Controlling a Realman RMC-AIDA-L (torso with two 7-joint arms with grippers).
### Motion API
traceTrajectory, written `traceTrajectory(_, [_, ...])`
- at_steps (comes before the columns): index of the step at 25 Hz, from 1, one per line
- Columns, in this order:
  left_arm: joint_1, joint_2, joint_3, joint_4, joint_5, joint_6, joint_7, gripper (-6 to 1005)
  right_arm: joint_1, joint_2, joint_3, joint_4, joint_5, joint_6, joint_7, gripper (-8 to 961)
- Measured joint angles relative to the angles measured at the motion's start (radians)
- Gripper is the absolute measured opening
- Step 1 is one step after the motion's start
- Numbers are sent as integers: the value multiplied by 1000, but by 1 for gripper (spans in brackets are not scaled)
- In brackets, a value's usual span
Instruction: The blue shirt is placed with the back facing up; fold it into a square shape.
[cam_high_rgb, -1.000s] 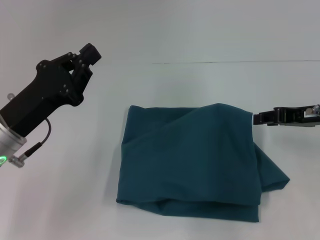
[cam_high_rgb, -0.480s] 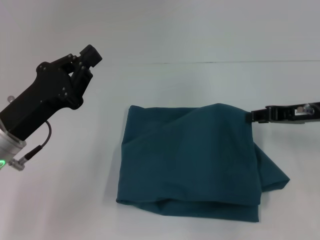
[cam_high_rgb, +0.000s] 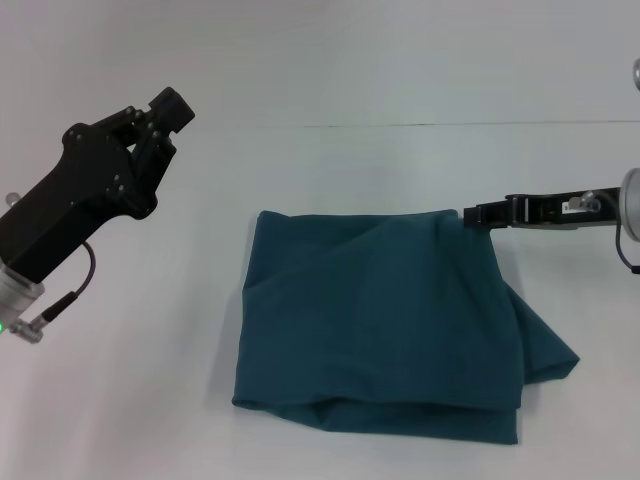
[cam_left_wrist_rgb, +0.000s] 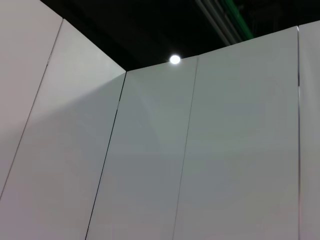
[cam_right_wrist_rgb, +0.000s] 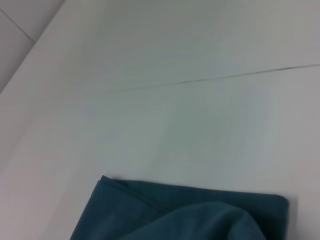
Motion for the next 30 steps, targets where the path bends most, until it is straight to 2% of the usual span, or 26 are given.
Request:
traceTrajectory(6, [0,0,-1,0,0,-2,0,39,48,-1,21,83,0,66,-64,424])
traceTrajectory(12, [0,0,-2,0,0,-2,0,40,75,4,-33,113,-7,139,-121,425])
traceTrajectory(17, [1,0,-1,0,0,5,-2,40,81,3,-50,110,-8,119,-108,425])
traceTrajectory(20, [3,-1,-2,0,0,6,-3,40,47,7,-53,49,-8,80,-66,424])
traceTrajectory(24, [4,-1,-1,0,0,6,0,40,-57,15,-118,-131,-3,36,40,424])
traceTrajectory(27, [5,-2,-1,0,0,6,1,40,-144,13,-198,-290,-12,11,134,424])
traceTrajectory(30, [5,-2,-1,-1,0,6,2,40,-183,9,-221,-344,-43,-17,161,425])
